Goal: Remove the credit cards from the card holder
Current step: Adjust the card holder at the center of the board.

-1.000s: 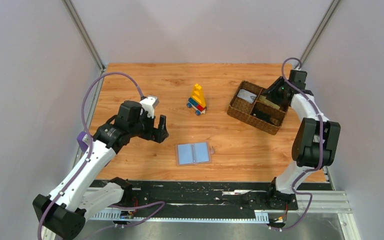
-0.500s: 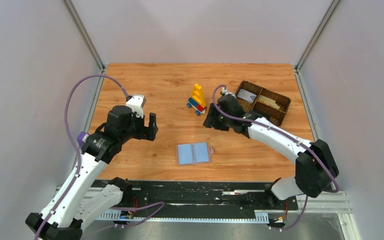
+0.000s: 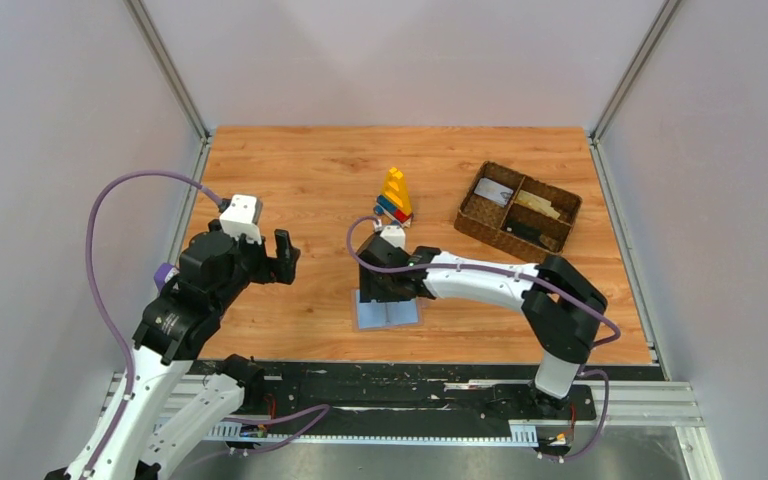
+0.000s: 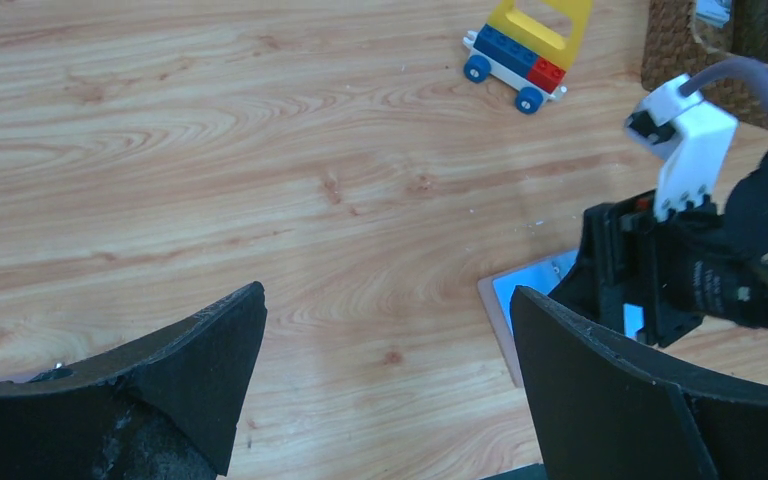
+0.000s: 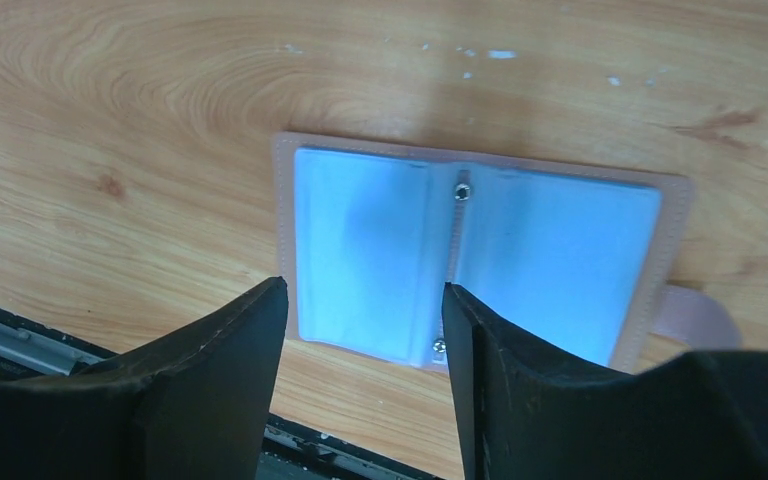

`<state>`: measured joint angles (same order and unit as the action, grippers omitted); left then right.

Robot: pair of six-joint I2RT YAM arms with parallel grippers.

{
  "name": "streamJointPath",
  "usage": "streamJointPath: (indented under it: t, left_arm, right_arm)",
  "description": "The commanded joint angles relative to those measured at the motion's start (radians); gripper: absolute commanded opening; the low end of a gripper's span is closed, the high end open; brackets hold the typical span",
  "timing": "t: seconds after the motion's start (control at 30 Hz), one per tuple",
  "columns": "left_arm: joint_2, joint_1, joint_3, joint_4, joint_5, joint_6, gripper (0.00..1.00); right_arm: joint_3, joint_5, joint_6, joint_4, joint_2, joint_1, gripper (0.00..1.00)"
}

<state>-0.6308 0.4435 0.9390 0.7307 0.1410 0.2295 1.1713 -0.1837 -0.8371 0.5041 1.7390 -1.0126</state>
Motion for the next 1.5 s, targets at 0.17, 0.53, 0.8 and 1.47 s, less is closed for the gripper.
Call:
streamJointPath:
  t: [0.17,0.53,0.8,1.47]
  left_arm:
    - [0.000,-0.005,-0.002,-0.036,0.013,0.011,1.00]
    - [-0.013,-0.005,-0.002,-0.037,-0.004,0.010,1.00]
    - [-0.014,-0.005,-0.002,-0.037,-0.004,0.010,1.00]
    - [-0.010,-0.005,-0.003,-0.039,-0.010,0.010,1.00]
  right_arm:
    - [0.186,-0.106,-0.019,0.142,0.163,-0.073,0.66]
    - [0.228,-0.106,-0.014,0.179,0.246,-0.087,0.64]
    - [0.249,-0.091,-0.012,0.184,0.262,-0.087,0.70]
    - [0.254,-0.083,-0.013,0.188,0.299,-0.087,0.58]
